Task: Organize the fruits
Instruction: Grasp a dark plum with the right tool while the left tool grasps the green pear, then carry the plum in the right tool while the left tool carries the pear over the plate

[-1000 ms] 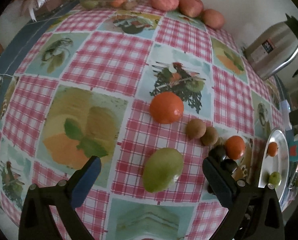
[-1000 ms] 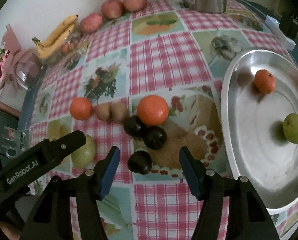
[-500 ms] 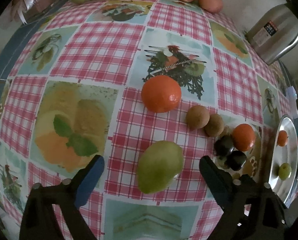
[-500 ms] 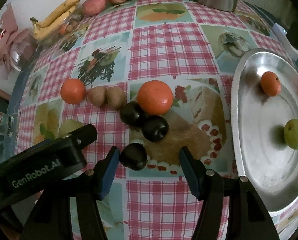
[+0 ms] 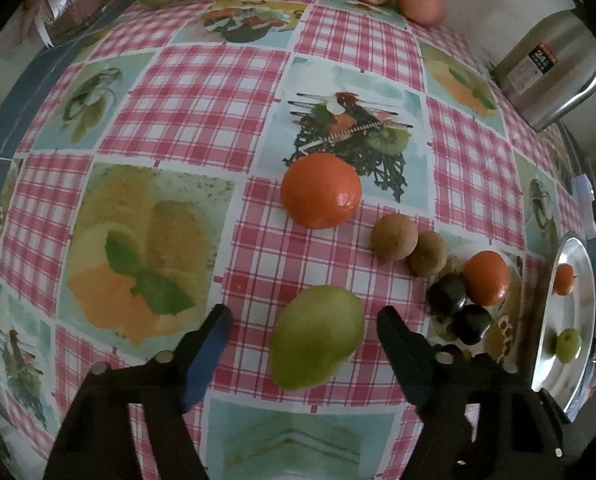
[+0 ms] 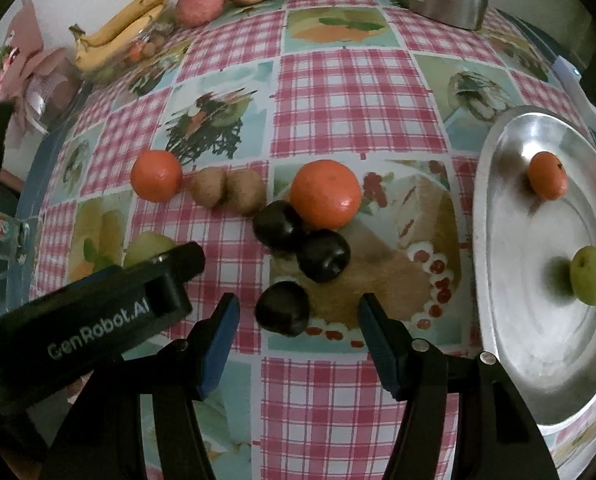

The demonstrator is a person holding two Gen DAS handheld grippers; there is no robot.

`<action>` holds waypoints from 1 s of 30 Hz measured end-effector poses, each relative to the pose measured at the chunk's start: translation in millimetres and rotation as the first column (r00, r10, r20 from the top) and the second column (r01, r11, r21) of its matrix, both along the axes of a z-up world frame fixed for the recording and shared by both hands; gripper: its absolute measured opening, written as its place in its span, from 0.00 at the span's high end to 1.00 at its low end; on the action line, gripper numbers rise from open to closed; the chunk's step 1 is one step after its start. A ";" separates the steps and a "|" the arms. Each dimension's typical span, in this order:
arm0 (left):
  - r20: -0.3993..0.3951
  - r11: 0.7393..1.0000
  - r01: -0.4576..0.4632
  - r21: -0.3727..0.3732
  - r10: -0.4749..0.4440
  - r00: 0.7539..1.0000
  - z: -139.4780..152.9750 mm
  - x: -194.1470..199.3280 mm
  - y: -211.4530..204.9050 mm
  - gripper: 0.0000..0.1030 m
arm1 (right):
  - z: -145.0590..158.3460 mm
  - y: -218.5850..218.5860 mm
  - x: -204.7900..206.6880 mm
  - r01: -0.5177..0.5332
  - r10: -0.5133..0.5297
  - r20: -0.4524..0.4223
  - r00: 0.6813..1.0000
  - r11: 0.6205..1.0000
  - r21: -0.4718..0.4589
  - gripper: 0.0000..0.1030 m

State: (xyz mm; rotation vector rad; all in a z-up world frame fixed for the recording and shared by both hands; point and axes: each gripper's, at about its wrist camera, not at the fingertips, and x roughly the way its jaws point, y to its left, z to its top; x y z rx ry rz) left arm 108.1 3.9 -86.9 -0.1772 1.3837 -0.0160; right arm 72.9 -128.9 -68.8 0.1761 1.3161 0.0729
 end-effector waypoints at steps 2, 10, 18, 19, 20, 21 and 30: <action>0.002 1.000 0.006 -0.003 -0.006 1.000 0.0 0.6 -0.1 0.35 | 0.0 4.0 0.2 -0.017 0.017 0.003 1.000 1.000 -0.017 0.43; 0.005 1.000 0.019 -0.013 -0.019 1.000 2.7 0.5 -3.6 0.55 | -0.6 7.1 1.8 -0.038 0.038 0.004 0.999 0.999 -0.024 0.66; 0.016 0.999 -0.007 -0.051 0.007 1.000 7.1 -0.3 4.8 0.55 | 9.4 4.6 -2.3 -0.036 0.036 0.025 0.999 0.999 0.017 0.72; 0.019 0.999 -0.010 -0.054 0.011 1.000 8.5 -0.8 5.6 0.55 | 12.0 3.6 -2.8 -0.033 0.032 0.033 0.999 0.999 0.024 0.72; 0.025 0.998 -0.015 -0.058 0.016 1.000 10.7 -1.2 6.6 0.56 | 14.2 3.0 -3.4 -0.029 0.028 0.040 0.999 0.999 0.031 0.72; 0.031 0.998 -0.020 -0.063 0.022 0.999 13.7 -0.7 7.7 0.56 | 16.8 2.4 -3.3 -0.026 0.024 0.047 0.999 0.999 0.037 0.72; 0.144 0.997 -0.035 -0.076 0.045 0.988 53.6 -3.1 14.5 0.56 | 42.9 -12.8 -10.5 0.010 -0.020 0.125 0.992 0.997 0.079 0.72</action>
